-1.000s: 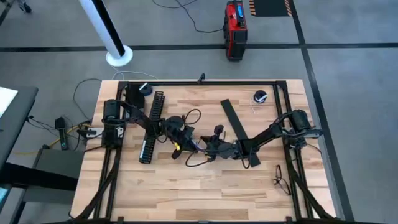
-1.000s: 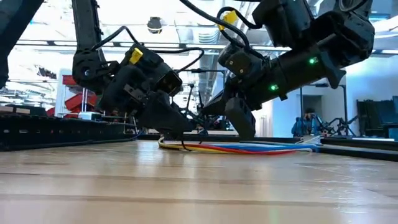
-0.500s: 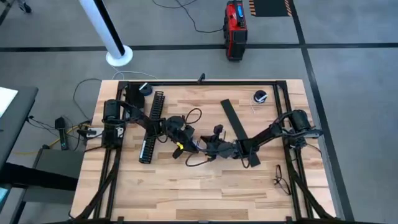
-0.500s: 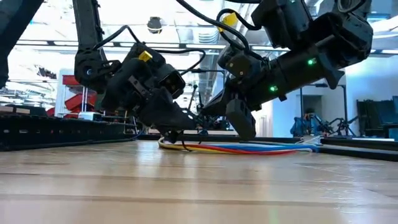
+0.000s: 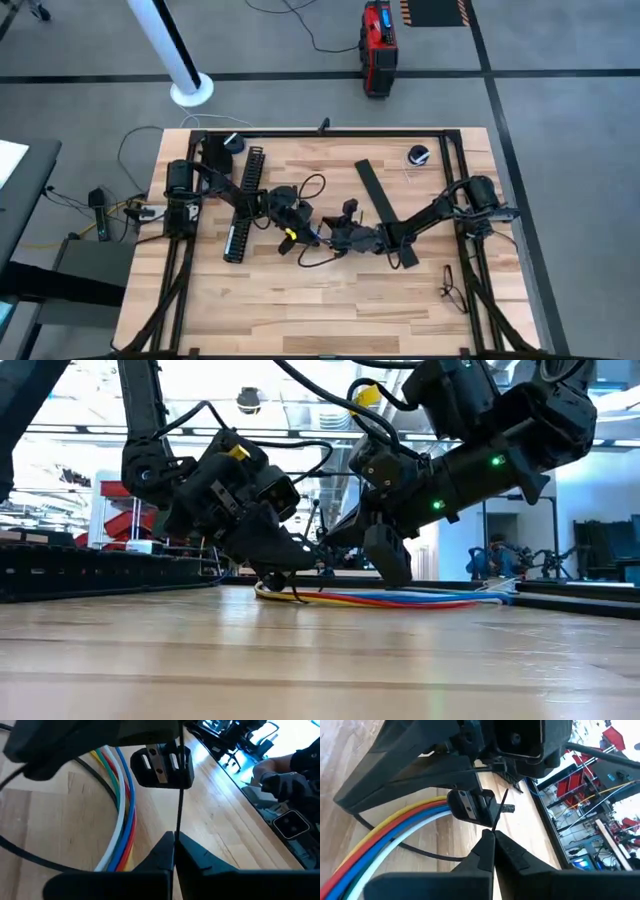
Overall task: Ziptie cables
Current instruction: Wrap the black zip tie on the cable
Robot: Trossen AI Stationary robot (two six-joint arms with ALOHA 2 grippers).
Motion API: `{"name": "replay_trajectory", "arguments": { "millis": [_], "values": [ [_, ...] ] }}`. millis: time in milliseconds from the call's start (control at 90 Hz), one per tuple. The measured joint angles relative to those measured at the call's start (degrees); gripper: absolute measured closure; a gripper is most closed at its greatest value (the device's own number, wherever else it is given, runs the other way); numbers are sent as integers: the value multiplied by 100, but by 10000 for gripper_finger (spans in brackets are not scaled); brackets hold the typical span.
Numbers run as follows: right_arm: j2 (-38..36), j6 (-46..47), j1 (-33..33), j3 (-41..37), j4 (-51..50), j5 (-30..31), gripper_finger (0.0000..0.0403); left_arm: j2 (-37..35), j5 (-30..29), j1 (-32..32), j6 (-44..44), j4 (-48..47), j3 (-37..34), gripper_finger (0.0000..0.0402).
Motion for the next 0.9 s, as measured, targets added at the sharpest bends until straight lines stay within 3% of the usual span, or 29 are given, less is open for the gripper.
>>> {"name": "replay_trajectory", "arguments": {
  "millis": [122, 367, 478, 667, 900],
  "values": [
    [0, -85, 0, 16, -87, -6, 403, -4, -19, 0, -82, -21, 0, 401],
    [0, 1, 0, 450, -1220, 11, 403, -19, -132, -2, -195, -85, 11, 401],
    [0, 8, 2, 575, -1473, 346, 403, -20, -150, -2, -276, -83, 11, 401],
    [0, 113, 39, 599, -1526, 813, 403, -20, -238, -2, -384, -87, 13, 401],
    [0, 202, 197, 599, -1547, 849, 403, -20, -434, -2, -628, -84, 13, 402]
  ]
}}
